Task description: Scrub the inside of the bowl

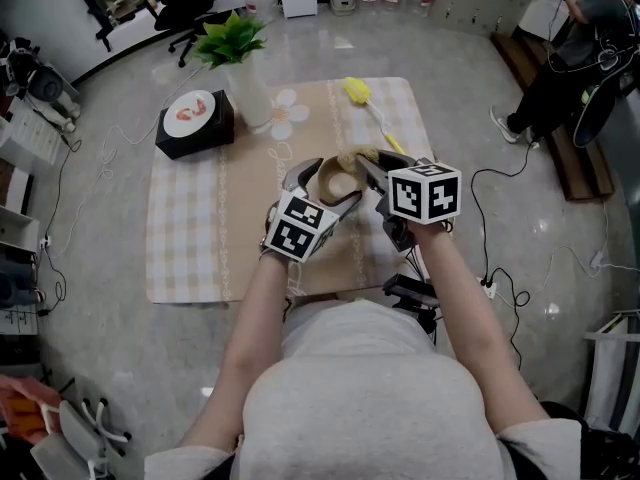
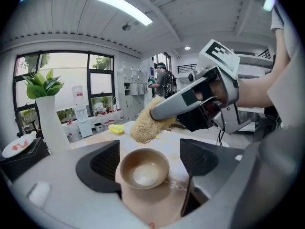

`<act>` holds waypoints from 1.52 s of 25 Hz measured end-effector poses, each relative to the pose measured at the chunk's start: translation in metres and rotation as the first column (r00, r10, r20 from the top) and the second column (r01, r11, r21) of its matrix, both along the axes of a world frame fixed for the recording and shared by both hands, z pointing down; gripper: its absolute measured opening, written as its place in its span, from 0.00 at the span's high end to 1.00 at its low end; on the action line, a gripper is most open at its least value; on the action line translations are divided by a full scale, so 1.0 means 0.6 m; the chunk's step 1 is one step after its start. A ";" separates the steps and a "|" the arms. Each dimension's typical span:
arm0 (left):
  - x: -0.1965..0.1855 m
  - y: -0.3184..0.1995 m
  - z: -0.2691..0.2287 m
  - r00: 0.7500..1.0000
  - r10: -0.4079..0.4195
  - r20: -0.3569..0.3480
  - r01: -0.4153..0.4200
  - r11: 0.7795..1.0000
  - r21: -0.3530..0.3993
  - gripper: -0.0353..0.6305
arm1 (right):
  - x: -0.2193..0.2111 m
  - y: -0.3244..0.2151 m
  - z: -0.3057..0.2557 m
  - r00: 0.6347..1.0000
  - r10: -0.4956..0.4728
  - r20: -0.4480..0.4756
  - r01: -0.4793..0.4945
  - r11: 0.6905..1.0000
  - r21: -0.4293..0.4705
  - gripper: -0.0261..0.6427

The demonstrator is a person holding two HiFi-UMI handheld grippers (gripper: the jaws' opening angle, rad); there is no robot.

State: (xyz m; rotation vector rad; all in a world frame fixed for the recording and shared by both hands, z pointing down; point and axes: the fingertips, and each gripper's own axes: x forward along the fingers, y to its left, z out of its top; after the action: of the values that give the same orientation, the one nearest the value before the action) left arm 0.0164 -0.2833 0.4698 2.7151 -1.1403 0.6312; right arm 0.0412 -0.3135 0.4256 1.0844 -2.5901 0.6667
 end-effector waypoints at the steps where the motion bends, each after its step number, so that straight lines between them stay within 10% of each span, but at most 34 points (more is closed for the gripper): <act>1: 0.000 0.000 -0.007 1.000 -0.005 -0.004 0.005 1.000 0.013 0.35 | 0.002 0.000 -0.005 1.000 0.011 0.010 -0.012 1.000 0.013 0.81; 20: -0.041 0.006 -0.108 0.979 -0.176 -0.103 0.195 0.955 0.222 0.94 | -0.012 0.043 -0.079 0.995 0.100 -0.015 -0.085 0.907 0.413 0.81; 38: -0.037 0.015 -0.130 0.973 -0.189 -0.129 0.219 0.933 0.285 0.94 | -0.020 0.077 -0.084 0.989 0.136 -0.050 -0.089 0.843 0.531 0.81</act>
State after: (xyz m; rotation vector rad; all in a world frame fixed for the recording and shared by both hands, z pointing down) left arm -0.0057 -0.2743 0.3918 2.7698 -1.5787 0.3112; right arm 0.0294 -0.2674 0.3752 1.3880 -2.7168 -0.1005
